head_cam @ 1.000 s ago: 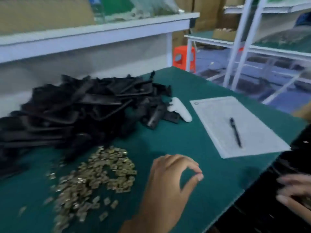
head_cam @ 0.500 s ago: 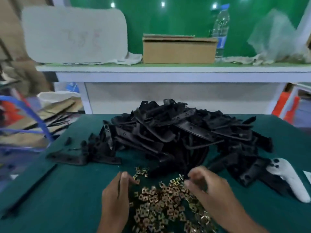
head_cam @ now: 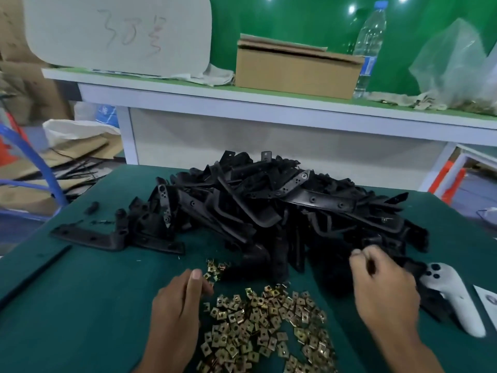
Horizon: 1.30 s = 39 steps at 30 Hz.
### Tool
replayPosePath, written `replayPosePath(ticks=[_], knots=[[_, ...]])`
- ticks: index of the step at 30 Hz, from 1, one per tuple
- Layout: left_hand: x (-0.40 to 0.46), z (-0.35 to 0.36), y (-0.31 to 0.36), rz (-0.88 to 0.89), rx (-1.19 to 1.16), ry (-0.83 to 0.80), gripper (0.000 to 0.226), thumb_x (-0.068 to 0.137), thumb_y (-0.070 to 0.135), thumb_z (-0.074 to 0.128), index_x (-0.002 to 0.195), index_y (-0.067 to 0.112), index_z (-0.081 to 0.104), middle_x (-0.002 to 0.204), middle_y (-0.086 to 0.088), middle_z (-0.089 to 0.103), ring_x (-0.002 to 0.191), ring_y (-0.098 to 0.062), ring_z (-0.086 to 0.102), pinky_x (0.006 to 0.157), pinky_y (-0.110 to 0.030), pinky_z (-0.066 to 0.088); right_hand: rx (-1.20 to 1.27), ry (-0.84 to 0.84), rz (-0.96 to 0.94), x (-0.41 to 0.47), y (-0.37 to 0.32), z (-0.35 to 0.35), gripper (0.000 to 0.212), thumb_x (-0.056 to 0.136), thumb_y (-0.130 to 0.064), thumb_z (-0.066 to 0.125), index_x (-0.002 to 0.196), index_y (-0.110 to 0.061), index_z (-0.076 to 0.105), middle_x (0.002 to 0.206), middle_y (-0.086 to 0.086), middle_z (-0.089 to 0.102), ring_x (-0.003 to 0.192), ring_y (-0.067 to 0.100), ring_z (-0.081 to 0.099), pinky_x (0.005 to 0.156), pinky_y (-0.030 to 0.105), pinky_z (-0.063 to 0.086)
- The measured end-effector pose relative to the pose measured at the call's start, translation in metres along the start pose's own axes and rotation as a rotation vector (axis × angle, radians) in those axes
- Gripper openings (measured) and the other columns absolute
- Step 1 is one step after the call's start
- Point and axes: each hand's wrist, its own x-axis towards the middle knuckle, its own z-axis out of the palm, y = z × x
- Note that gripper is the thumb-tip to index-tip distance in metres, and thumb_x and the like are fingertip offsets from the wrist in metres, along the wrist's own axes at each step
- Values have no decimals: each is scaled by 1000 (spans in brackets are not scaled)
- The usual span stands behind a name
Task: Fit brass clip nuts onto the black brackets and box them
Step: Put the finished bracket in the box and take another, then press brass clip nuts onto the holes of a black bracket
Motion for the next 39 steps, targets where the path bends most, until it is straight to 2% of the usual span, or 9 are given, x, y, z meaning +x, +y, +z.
replayPosePath(ticks=[5, 11, 14, 21, 24, 27, 30, 34, 39], knots=[[-2, 0, 3, 11, -9, 14, 47, 99, 44, 35, 68, 24, 64, 70, 17, 65, 62, 0, 57, 66, -39, 38, 329, 328, -10, -5, 17, -12, 40, 94, -35, 41, 60, -16, 33, 47, -2, 31, 48, 15, 33, 49, 32, 29], [-3, 0, 3, 63, -4, 22, 44, 100, 41, 37, 69, 25, 65, 71, 18, 65, 63, 0, 57, 66, -38, 38, 1167, 10, 807, 7, 15, -8, 26, 105, -31, 47, 80, -25, 41, 68, -7, 36, 47, 10, 34, 51, 29, 30], [-4, -1, 3, 118, 4, 18, 45, 105, 50, 42, 73, 29, 65, 73, 19, 65, 68, 0, 59, 66, -36, 42, 1245, -236, 676, -3, 8, -7, 31, 108, -32, 42, 80, -20, 43, 61, -6, 22, 45, 11, 21, 60, 37, 14], [-13, 0, 11, 165, -124, -134, 59, 81, 80, 52, 133, 52, 47, 126, 33, 58, 116, 10, 56, 91, -25, 45, 803, -820, 303, -35, -11, 5, 35, 96, -53, 46, 88, -22, 60, 65, 0, 50, 55, 11, 48, 60, 18, 43], [-14, -1, 16, 154, -197, -7, 38, 86, 72, 57, 122, 60, 53, 120, 34, 59, 109, 12, 58, 80, -15, 49, 713, -969, 260, -45, -15, 10, 41, 86, -67, 51, 95, -31, 68, 66, -16, 56, 60, -1, 54, 62, 9, 45], [-6, -5, 17, 61, -343, 103, 9, 90, 52, 61, 100, 53, 61, 105, 19, 68, 93, 0, 67, 73, -14, 55, 497, -920, -35, -44, -10, 12, 68, 80, -92, 33, 82, -34, 68, 68, -14, 53, 65, 4, 49, 67, 15, 37], [1, -12, 15, -34, -437, 77, 16, 82, 48, 66, 97, 42, 66, 96, 13, 69, 84, -6, 68, 69, -23, 57, 198, -915, -332, -40, 0, 16, 37, 91, -77, 41, 112, -54, 61, 104, -33, 56, 105, -9, 49, 90, 20, 37], [-3, -11, 20, -44, -514, -153, 19, 78, 42, 73, 96, 35, 72, 93, 6, 74, 81, -7, 71, 69, -15, 55, 13, -912, -532, -44, 3, 24, 61, 78, -90, 44, 126, -54, 56, 112, -36, 44, 114, -5, 40, 100, 26, 35], [-16, -2, 20, 12, -403, -441, 33, 73, 52, 81, 99, 33, 72, 92, 5, 71, 81, -8, 70, 68, -18, 56, 89, -865, -540, -52, 0, 30, 43, 86, -75, 53, 117, -45, 59, 108, -35, 45, 109, -6, 42, 91, 21, 40]])
